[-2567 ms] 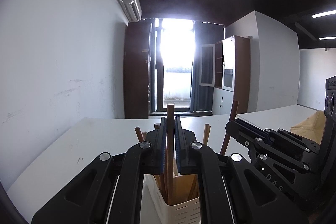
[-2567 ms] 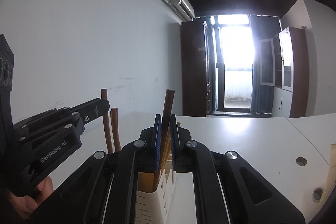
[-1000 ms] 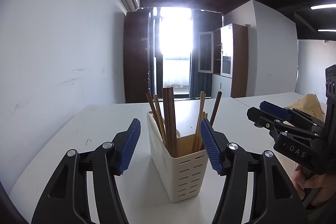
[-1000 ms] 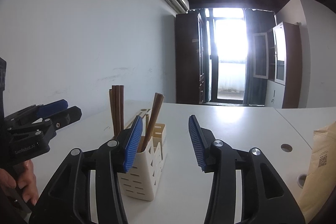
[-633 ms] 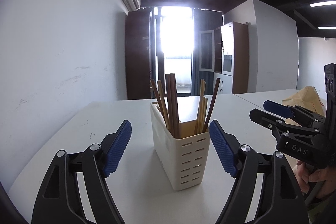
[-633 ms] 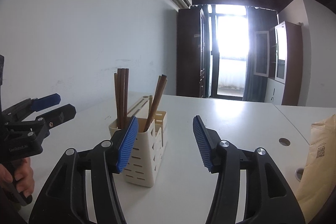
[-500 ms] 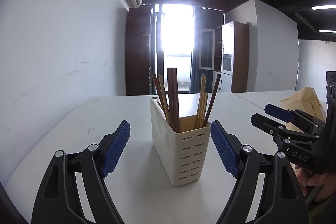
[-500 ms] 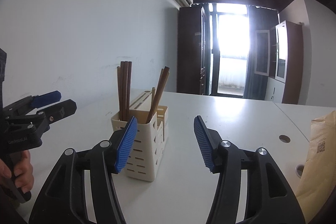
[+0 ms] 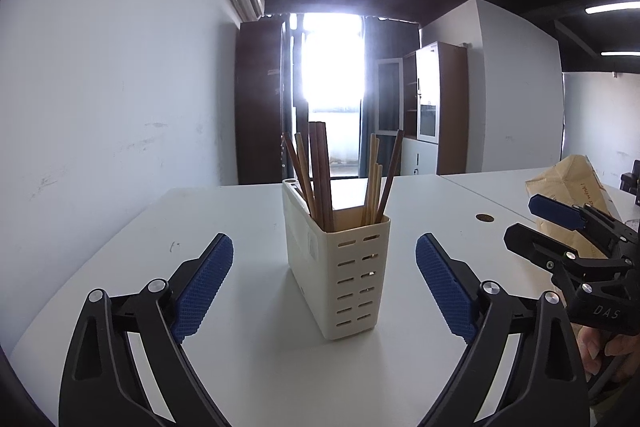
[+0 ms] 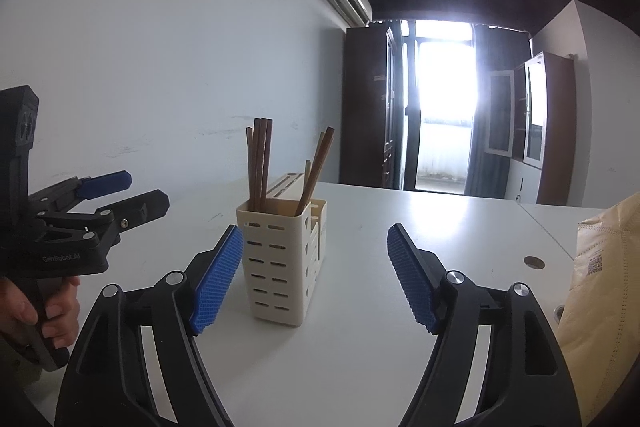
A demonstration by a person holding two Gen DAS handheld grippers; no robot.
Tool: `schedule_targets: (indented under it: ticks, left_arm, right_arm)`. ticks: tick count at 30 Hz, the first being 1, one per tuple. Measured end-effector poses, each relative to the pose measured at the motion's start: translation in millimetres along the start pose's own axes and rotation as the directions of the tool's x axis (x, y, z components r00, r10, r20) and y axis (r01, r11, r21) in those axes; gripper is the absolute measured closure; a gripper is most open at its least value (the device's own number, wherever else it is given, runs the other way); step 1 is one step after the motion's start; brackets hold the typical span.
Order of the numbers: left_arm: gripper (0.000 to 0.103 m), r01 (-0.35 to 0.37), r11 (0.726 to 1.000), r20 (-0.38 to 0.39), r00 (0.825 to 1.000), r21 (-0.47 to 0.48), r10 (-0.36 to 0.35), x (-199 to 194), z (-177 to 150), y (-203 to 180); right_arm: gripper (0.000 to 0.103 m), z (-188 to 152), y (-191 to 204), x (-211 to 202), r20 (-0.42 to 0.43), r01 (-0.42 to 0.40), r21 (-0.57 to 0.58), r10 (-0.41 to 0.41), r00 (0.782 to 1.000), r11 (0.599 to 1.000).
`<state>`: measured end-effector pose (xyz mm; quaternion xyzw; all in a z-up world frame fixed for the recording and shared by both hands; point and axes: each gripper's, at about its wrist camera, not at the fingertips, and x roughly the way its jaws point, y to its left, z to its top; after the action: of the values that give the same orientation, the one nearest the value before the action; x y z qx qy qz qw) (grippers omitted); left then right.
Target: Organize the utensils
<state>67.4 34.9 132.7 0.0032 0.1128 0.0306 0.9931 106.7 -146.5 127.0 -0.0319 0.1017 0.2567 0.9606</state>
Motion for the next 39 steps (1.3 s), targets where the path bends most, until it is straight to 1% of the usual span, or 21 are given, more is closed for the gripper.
schedule_targets:
  ticks: [3, 7, 10, 14, 21, 27, 32, 39]
  left_arm:
    - [0.011, -0.009, 1.000, -0.008, 1.000, 0.010, 0.009, -1.6, -7.1, -1.4]
    - [0.006, -0.016, 1.000, -0.012, 1.000, 0.012, 0.016, -6.2, -17.4, -1.2]
    - [0.006, -0.020, 1.000, -0.016, 1.000, 0.022, 0.020, -10.5, -23.5, -2.6]
    - [0.006, -0.013, 1.000, -0.020, 1.000, 0.010, 0.013, -15.0, -26.7, -1.5]
    - [0.006, -0.005, 1.000, -0.028, 1.000, 0.022, 0.005, -21.8, -37.8, -3.4]
    - [0.006, -0.009, 0.999, -0.035, 0.999, 0.036, 0.010, -20.2, -41.1, -6.0]
    - [0.006, -0.011, 0.999, -0.033, 0.999, 0.035, 0.012, -20.9, -41.1, -5.9]
    - [0.006, -0.019, 0.999, -0.023, 1.000, 0.046, 0.020, -22.1, -39.6, -6.0]
  right_arm:
    - [0.025, -6.7, 0.7, -4.7, -0.001, 0.001, 0.002, -0.001, 1.000, 1.000]
    - [0.023, -17.0, -1.6, -8.6, -0.013, -0.003, 0.011, 0.003, 1.000, 1.000]
    - [0.020, -21.6, -2.1, -9.5, -0.016, -0.006, 0.008, 0.006, 1.000, 1.000]
    - [0.017, -31.0, -7.0, -10.1, -0.032, -0.021, 0.052, 0.023, 0.999, 0.998]
    - [0.010, -36.4, -6.9, -14.5, -0.023, -0.029, 0.038, 0.029, 0.999, 0.999]
    - [0.008, -40.4, -1.3, -10.2, -0.050, -0.046, 0.013, 0.047, 0.998, 0.999]
    - [0.007, -40.9, 0.8, -13.5, -0.035, -0.067, 0.010, 0.068, 0.997, 0.998]
    - [0.006, -40.9, 0.4, -15.1, -0.039, -0.074, 0.006, 0.075, 0.996, 0.997]
